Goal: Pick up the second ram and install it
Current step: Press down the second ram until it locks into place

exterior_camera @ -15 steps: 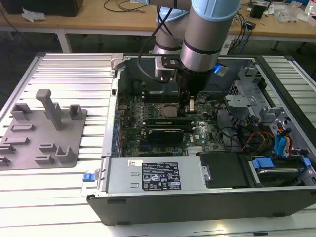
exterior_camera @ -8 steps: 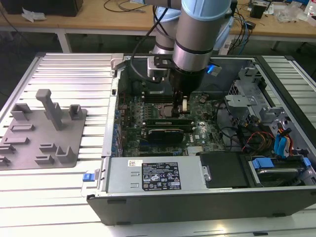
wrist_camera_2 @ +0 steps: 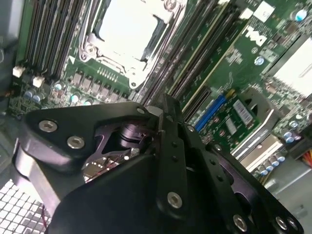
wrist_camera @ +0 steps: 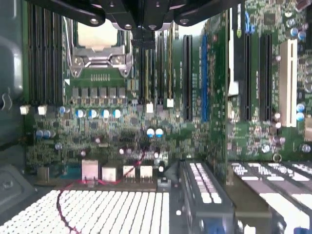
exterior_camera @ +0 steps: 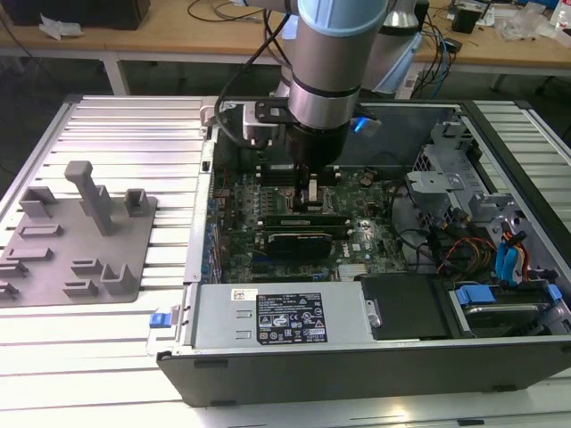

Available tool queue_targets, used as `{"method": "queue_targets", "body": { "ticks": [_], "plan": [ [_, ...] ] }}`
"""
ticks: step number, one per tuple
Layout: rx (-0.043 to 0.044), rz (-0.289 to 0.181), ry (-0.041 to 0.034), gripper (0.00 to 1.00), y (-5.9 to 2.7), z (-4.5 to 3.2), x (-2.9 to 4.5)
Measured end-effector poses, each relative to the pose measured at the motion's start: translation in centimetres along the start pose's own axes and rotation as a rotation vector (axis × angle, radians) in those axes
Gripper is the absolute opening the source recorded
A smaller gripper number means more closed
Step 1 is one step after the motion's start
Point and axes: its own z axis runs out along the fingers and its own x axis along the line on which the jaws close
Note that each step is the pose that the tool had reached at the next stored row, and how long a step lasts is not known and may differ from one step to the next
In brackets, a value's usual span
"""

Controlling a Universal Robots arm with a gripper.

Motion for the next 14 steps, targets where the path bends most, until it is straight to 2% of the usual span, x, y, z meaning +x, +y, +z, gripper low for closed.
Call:
{"method": "queue_targets", "body": {
  "ticks": [3, 5, 10, 14],
  "plan": [
    [-0.0001, 0.000, 0.0002, 0.08, 0.56, 0.40, 0.03],
    [-0.0001, 0.000, 0.0001, 0.08, 0.58, 0.41, 0.02],
    [0.0000, 0.000, 0.0000, 0.08, 0.55, 1.29, 0.07],
    [-0.0003, 0.000, 0.0005, 0.08, 0.54, 1.59, 0.09]
  ]
}}
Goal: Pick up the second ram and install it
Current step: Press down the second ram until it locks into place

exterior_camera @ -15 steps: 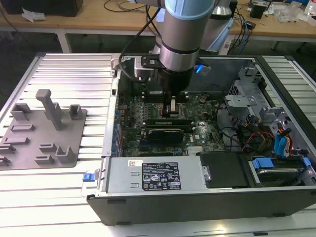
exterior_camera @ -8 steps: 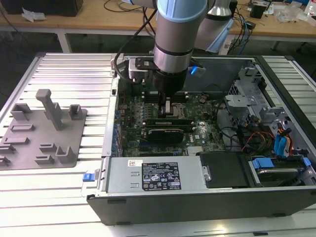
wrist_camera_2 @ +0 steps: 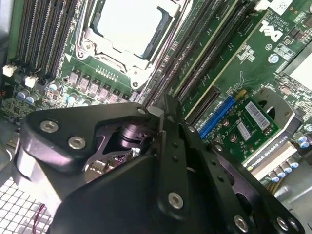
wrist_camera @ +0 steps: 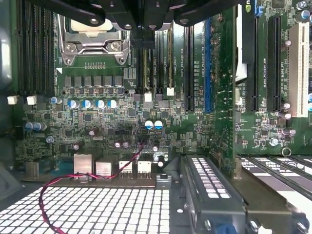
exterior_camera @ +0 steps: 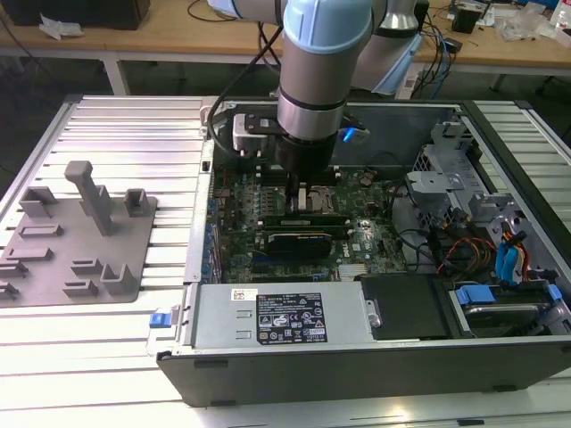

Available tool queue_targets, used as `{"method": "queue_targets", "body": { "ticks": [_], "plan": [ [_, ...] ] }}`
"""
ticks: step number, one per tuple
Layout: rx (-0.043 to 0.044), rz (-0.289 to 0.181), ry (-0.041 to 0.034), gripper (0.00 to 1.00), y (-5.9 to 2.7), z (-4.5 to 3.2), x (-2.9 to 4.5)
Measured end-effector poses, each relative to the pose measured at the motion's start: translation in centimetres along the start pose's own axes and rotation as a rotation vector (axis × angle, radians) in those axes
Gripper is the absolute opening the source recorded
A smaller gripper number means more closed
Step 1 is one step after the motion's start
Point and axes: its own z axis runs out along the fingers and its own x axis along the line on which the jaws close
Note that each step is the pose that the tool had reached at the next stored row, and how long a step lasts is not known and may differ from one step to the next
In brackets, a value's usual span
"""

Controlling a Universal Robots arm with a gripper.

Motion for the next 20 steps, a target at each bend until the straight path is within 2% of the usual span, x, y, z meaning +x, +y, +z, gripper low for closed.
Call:
{"method": "queue_targets", "body": {
  "ticks": [10, 11, 12, 14, 16, 19, 20],
  "plan": [
    [0.0002, 0.000, -0.0002, 0.08, -0.01, 0.53, 0.02],
    [0.0020, 0.000, -0.0025, 0.08, -0.03, 0.33, -0.02],
    [0.0003, 0.000, -0.0006, 0.08, 0.02, -0.41, -0.03],
    [0.0003, 0.000, -0.0004, 0.08, 0.04, -1.00, -0.06],
    [0.0002, 0.000, -0.0004, 0.08, 0.08, -1.91, -0.10],
    [0.0003, 0.000, -0.0003, 0.08, 0.06, -1.97, -0.11],
    [0.0001, 0.000, -0.0002, 0.08, -0.24, -2.00, -0.11]
  ]
}}
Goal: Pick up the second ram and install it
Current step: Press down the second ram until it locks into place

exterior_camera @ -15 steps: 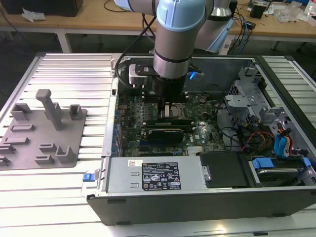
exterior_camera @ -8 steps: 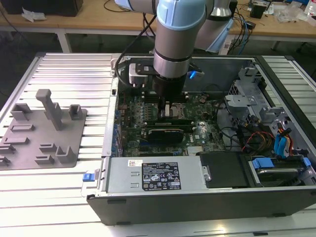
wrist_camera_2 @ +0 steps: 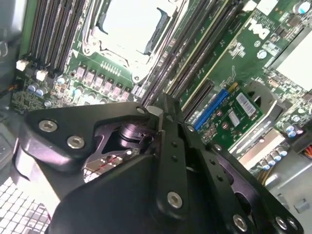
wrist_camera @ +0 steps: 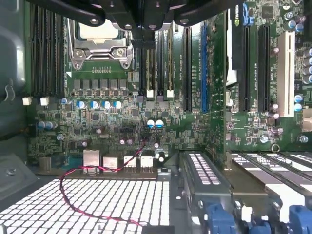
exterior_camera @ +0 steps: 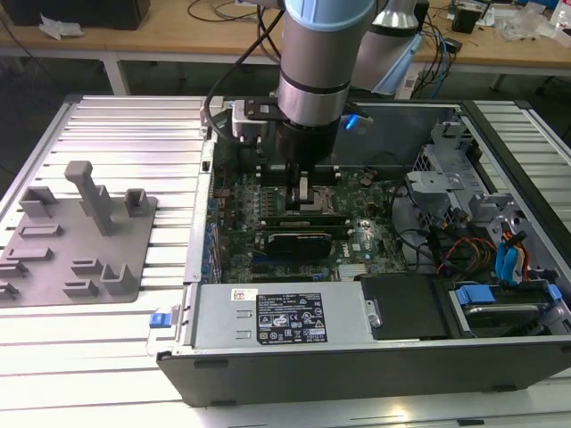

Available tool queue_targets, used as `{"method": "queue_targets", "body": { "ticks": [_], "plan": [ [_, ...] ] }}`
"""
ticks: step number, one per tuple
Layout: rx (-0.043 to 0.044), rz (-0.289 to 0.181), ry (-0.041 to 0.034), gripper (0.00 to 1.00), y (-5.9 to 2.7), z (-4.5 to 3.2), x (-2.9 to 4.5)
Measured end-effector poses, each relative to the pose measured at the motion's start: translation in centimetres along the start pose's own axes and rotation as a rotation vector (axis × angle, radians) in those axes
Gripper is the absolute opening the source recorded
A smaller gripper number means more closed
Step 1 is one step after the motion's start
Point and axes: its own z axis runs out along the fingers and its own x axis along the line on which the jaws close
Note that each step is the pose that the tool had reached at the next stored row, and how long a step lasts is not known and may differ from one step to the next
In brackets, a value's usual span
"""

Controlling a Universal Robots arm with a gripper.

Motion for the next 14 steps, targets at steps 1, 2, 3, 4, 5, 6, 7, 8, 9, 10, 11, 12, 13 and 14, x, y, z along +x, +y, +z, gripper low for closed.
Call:
{"method": "queue_targets", "body": {
  "ticks": [1, 2, 3, 4, 5, 6, 7, 8, 9, 10, 11, 12, 13, 14],
  "plan": [
    [0.0001, 0.000, -0.0002, 0.08, -0.42, -0.01, 0.00],
    [0.0000, 0.000, -0.0002, 0.08, -0.70, -0.02, -0.01],
    [0.0001, 0.000, -0.0002, 0.08, -1.06, -0.03, -0.01],
    [0.0001, 0.000, -0.0002, 0.08, -1.62, -0.05, -0.01],
    [0.0000, 0.000, -0.0002, 0.08, -2.27, -0.08, -0.02],
    [0.0000, 0.000, -0.0003, 0.08, -2.32, -0.08, -0.02],
    [0.0001, 0.000, -0.0002, 0.08, -2.35, -0.08, -0.02],
    [0.0001, 0.000, -0.0002, 0.08, -2.36, -0.08, -0.02],
    [0.0001, 0.000, -0.0002, 0.08, -2.38, -0.08, -0.02],
    [0.0001, 0.000, -0.0002, 0.08, -2.38, -0.08, -0.02],
    [0.0001, 0.000, -0.0003, 0.08, -2.41, -0.08, -0.02],
    [0.0001, 0.000, -0.0002, 0.08, -2.42, -0.08, -0.02],
    [0.0001, 0.000, -0.0002, 0.08, -2.43, -0.08, -0.02],
    [0.0001, 0.000, -0.0002, 0.08, -2.43, -0.09, -0.02]
  ]
}}
